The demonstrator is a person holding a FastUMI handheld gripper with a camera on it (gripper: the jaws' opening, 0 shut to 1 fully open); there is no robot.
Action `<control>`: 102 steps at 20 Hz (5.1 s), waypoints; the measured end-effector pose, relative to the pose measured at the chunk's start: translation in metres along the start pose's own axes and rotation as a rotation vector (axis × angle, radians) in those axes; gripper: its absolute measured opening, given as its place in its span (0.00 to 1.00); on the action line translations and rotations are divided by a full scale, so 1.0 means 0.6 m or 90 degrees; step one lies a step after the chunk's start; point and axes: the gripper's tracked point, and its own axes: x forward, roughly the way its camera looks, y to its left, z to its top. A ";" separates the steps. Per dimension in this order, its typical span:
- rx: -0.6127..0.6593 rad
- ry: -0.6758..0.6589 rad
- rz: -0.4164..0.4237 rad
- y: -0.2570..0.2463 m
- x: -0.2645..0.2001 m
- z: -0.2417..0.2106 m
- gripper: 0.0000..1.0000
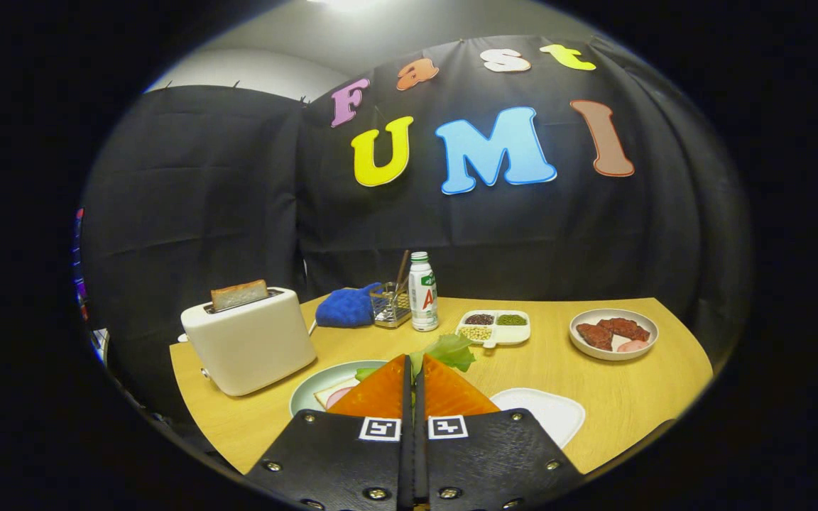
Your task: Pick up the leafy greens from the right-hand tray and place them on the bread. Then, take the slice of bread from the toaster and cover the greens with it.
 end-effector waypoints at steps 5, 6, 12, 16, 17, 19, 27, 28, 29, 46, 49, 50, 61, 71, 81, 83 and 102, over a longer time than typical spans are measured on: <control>-0.012 -0.005 0.046 0.050 0.036 -0.015 0.00; -0.008 0.001 0.055 0.060 0.045 -0.023 0.00; -0.006 0.037 0.063 0.083 0.079 -0.067 0.00; 0.009 0.081 0.049 0.086 0.089 -0.128 0.00; 0.010 0.092 0.047 0.086 0.091 -0.142 0.00; 0.011 0.098 0.033 0.079 0.096 -0.148 0.00; -0.001 0.105 0.007 0.064 0.093 -0.159 0.04; -0.002 0.105 -0.006 0.056 0.095 -0.160 0.21; -0.005 0.102 -0.029 0.044 0.082 -0.156 0.25; 0.024 -0.018 -0.136 0.122 0.040 -0.020 0.72; 0.002 -0.035 -0.121 0.179 0.052 0.008 0.72; -0.004 -0.036 -0.110 0.204 0.059 0.015 0.72; -0.027 -0.015 -0.015 0.458 0.137 0.031 0.60; -0.015 0.035 -0.058 0.539 0.213 0.009 0.60; -0.016 0.043 -0.170 0.518 0.283 0.007 0.35; -0.057 0.035 -0.181 0.523 0.292 0.008 0.35; -0.024 -0.078 -0.121 0.545 0.229 0.138 0.11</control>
